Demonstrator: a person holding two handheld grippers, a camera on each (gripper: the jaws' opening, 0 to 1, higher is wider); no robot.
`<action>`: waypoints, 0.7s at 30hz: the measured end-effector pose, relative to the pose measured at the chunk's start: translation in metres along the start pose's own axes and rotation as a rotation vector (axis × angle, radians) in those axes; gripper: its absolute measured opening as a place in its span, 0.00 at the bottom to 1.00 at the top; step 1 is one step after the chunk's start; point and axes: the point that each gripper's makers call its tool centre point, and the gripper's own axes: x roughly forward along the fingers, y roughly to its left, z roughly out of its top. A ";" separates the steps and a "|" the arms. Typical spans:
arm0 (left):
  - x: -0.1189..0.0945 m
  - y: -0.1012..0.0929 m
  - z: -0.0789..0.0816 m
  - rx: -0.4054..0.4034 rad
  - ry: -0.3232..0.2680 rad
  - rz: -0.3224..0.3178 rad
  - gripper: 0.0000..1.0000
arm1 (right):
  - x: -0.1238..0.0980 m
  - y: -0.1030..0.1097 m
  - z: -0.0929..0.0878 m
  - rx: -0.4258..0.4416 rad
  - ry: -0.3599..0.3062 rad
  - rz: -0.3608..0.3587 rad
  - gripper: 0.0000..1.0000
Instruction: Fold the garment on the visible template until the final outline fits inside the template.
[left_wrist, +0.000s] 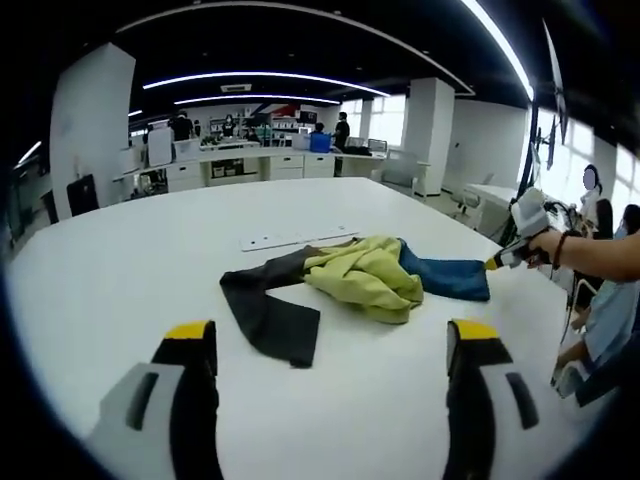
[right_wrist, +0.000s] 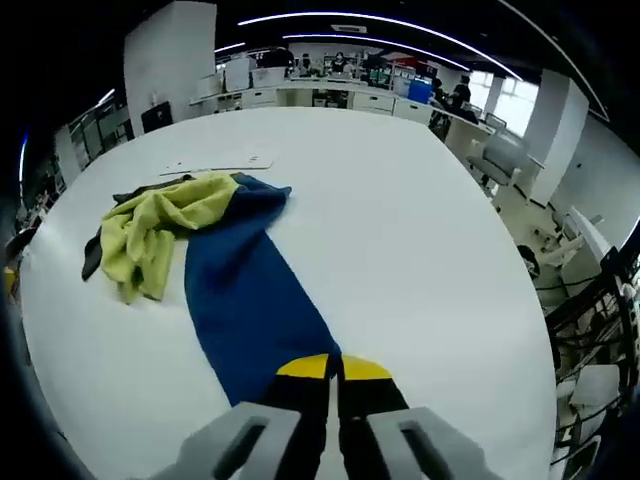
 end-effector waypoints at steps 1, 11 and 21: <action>0.000 -0.001 -0.001 0.002 0.002 -0.003 0.93 | 0.002 -0.006 0.003 -0.016 -0.014 -0.005 0.00; -0.005 -0.003 -0.006 0.017 0.018 -0.013 0.95 | 0.009 -0.053 0.008 -0.011 0.002 -0.075 0.00; -0.007 -0.004 -0.004 0.022 0.013 -0.023 0.97 | 0.006 -0.081 0.000 0.053 0.030 -0.110 0.00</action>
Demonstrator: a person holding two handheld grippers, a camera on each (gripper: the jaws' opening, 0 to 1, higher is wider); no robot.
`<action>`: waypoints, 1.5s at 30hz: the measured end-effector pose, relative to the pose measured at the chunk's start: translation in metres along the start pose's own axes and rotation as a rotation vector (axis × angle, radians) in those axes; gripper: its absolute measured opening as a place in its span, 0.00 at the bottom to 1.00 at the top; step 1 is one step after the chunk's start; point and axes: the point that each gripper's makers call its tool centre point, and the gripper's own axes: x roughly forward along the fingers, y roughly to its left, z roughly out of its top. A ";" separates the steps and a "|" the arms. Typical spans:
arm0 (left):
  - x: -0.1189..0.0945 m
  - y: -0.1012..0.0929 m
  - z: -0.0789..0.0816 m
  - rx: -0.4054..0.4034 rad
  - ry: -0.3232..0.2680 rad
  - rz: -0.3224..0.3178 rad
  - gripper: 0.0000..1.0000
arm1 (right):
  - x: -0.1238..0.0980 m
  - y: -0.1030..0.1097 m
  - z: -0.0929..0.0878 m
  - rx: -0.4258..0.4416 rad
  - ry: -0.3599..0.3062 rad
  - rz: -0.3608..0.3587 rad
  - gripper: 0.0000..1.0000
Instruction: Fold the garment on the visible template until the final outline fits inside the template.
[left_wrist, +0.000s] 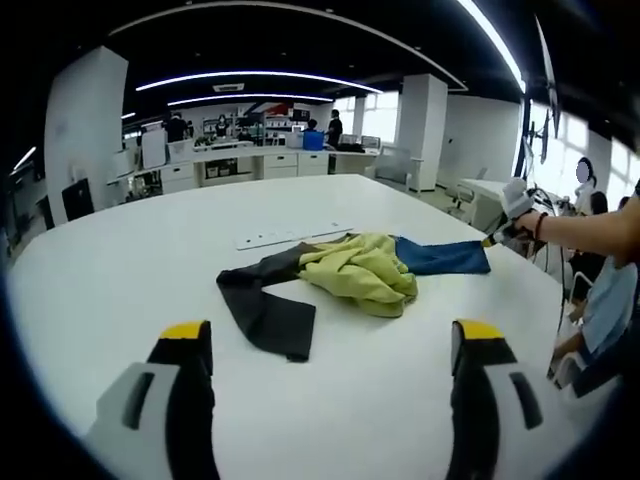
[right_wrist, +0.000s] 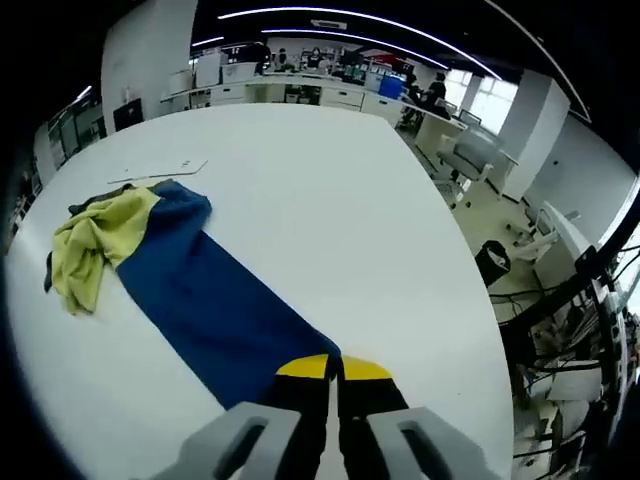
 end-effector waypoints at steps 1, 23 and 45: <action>0.000 0.000 0.000 0.000 0.001 0.000 0.97 | 0.000 -0.001 0.000 0.007 0.002 0.002 0.00; -0.002 0.001 -0.004 -0.012 0.011 0.006 0.99 | 0.009 -0.003 0.006 0.036 0.009 0.069 0.23; 0.046 -0.045 -0.006 0.020 0.015 -0.058 0.84 | -0.038 0.160 0.040 -0.164 -0.171 0.510 0.58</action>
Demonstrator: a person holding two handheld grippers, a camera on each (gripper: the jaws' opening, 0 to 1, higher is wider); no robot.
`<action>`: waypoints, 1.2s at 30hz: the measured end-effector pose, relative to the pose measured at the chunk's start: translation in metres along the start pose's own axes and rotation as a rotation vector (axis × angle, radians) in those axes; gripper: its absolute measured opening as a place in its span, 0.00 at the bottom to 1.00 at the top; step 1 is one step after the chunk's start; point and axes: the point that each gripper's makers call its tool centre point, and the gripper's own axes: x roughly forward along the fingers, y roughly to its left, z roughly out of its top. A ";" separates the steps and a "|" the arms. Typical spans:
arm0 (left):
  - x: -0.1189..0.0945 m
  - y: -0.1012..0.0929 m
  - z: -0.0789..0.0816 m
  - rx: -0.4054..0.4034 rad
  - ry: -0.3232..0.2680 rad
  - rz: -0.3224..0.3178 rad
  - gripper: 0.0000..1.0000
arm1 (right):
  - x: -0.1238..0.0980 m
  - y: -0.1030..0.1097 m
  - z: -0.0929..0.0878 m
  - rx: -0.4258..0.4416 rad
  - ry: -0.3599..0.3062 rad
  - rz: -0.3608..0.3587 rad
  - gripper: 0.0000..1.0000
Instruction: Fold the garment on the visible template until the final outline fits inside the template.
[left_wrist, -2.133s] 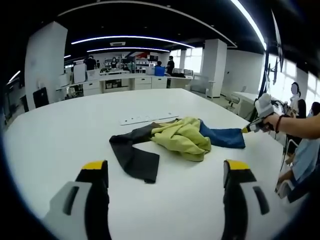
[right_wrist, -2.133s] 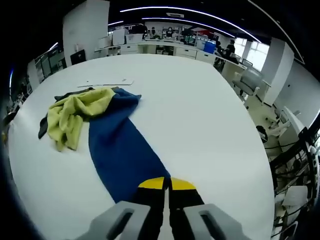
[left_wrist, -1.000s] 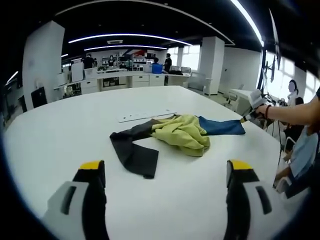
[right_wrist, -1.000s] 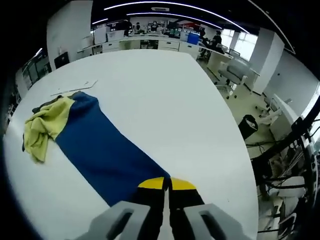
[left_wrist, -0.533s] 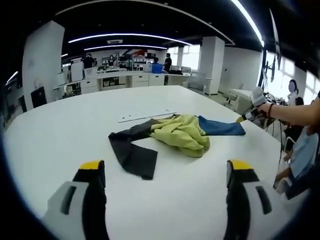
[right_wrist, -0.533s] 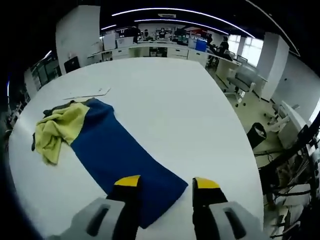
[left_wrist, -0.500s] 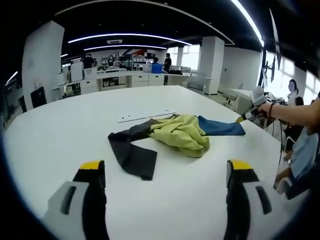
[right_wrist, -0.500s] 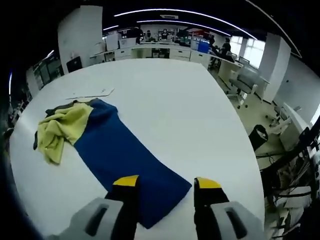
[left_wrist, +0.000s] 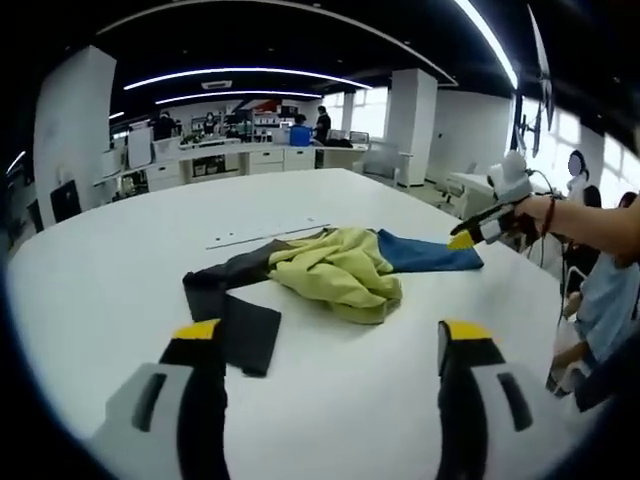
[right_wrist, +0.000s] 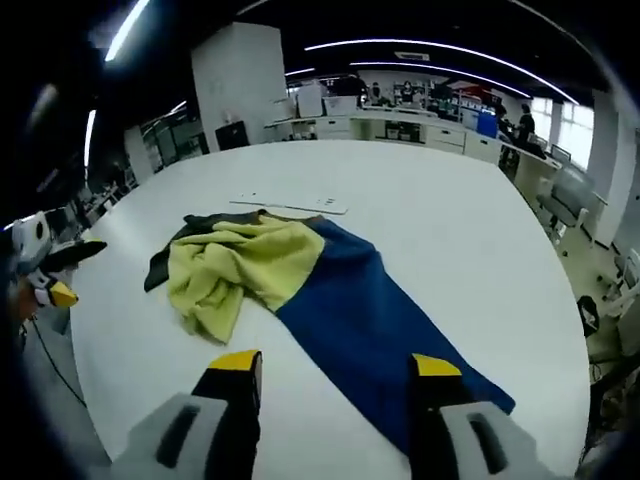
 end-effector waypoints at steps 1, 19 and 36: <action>0.003 -0.003 0.000 0.005 -0.001 -0.001 0.83 | 0.002 0.005 0.001 -0.009 -0.003 0.015 0.58; 0.062 -0.036 -0.023 0.029 0.035 -0.037 0.57 | 0.055 0.077 -0.011 -0.126 -0.037 0.125 0.39; 0.116 -0.047 -0.048 0.021 0.065 -0.014 0.34 | 0.087 0.094 -0.019 -0.112 -0.082 0.129 0.20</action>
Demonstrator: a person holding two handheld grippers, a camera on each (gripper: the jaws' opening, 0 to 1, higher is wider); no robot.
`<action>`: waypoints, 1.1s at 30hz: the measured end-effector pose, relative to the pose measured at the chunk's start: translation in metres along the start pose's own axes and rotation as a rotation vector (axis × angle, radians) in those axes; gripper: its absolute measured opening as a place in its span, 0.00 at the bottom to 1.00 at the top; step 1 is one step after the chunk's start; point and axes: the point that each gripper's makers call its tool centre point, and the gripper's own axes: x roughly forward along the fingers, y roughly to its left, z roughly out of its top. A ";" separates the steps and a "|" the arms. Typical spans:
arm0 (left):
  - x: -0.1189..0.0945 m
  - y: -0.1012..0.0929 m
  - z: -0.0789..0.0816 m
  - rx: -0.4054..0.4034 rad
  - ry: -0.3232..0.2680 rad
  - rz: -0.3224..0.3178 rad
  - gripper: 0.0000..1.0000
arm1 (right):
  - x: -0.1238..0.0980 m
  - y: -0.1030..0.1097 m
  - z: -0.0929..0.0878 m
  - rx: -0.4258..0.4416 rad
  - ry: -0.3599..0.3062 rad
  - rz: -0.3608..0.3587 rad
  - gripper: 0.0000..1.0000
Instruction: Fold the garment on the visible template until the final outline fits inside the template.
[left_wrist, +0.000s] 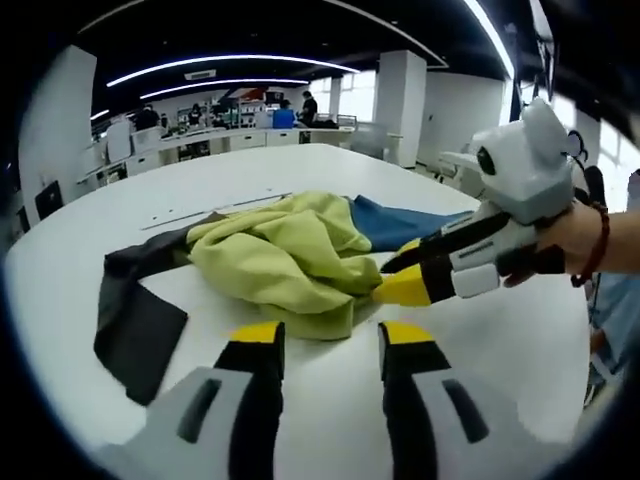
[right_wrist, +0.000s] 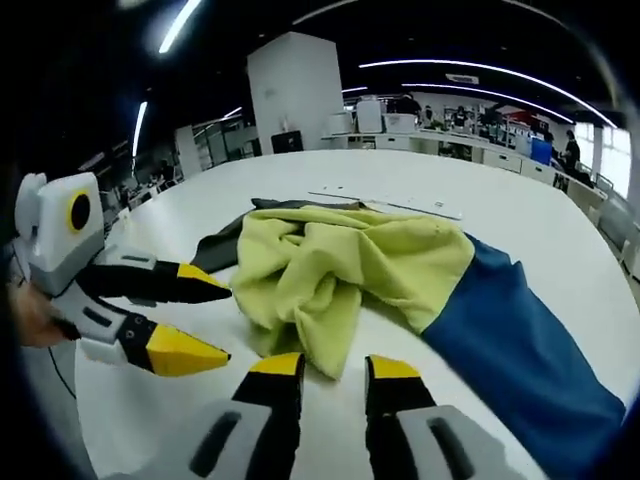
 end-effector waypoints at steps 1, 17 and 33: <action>0.003 0.000 -0.001 -0.003 0.000 0.008 0.34 | 0.001 0.000 0.000 -0.002 -0.001 -0.004 0.19; 0.023 0.009 -0.008 -0.045 0.004 0.098 0.20 | 0.007 0.001 0.006 -0.008 -0.038 -0.040 0.00; -0.010 0.014 0.016 -0.107 -0.054 0.052 0.02 | -0.022 -0.010 0.030 -0.013 -0.099 -0.070 0.00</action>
